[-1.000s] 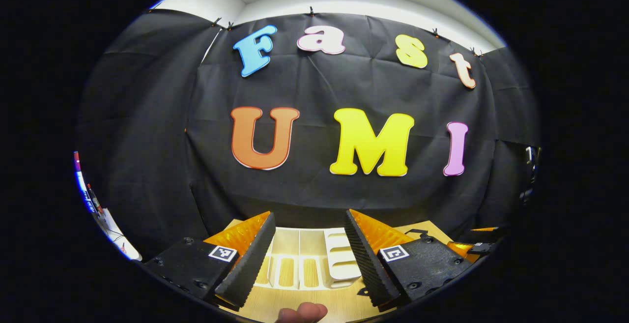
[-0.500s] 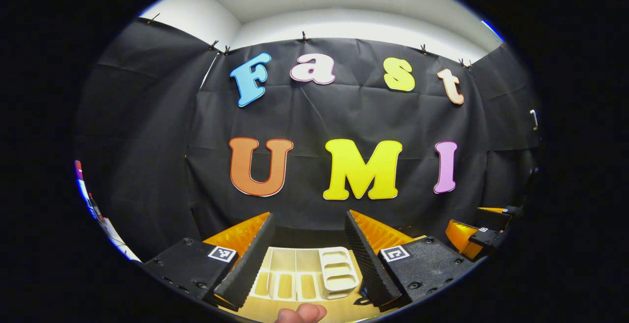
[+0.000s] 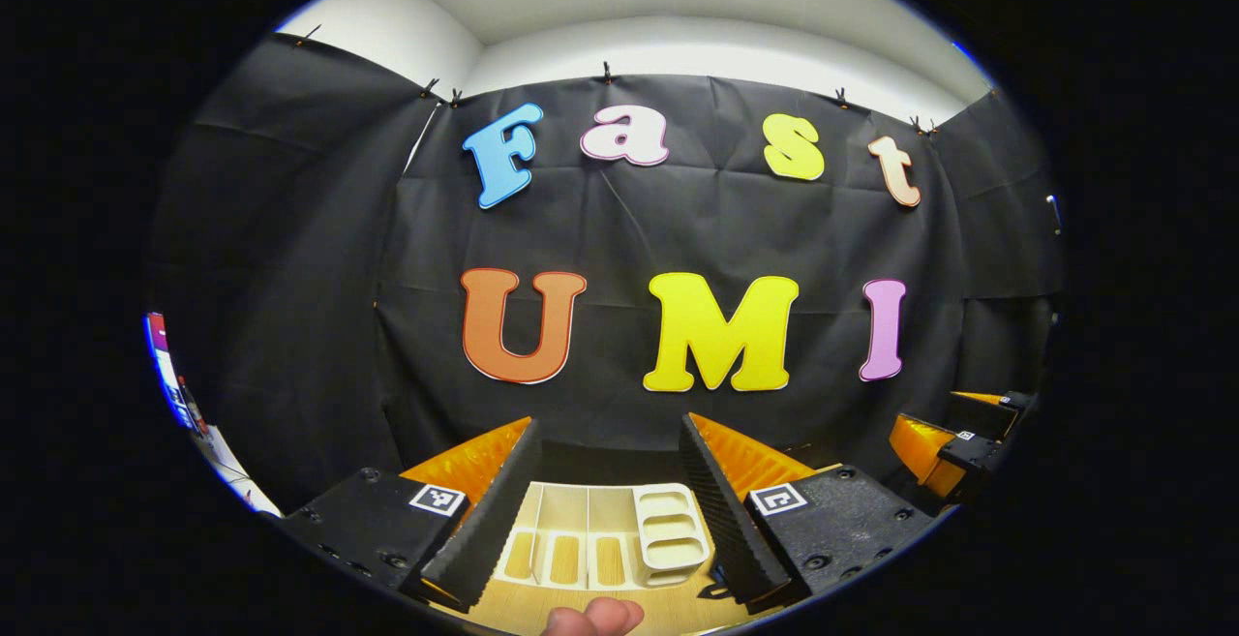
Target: Open the schoolbag, grab two books from the bookshelf and put them into the schoolbag.
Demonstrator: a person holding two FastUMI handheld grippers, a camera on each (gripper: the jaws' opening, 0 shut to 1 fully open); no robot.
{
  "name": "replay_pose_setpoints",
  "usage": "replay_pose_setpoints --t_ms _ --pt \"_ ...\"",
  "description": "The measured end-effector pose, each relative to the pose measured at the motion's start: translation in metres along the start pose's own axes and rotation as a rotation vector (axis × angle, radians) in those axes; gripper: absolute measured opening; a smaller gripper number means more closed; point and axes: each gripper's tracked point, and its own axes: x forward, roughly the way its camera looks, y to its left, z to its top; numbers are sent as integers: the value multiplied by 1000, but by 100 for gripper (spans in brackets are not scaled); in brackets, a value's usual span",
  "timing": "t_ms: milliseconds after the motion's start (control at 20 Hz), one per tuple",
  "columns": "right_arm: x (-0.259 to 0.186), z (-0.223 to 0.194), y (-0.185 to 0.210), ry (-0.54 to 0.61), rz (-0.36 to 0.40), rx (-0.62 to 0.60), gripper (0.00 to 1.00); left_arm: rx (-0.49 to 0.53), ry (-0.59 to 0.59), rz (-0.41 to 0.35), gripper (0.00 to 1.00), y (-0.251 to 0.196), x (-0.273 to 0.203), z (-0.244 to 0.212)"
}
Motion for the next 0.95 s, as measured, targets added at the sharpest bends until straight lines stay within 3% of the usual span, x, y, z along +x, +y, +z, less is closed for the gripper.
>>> replay_pose_setpoints --t_ms 950 --pt "4 -2 -4 13 -6 -5 98 -4 41 -20 91 -6 1 -12"
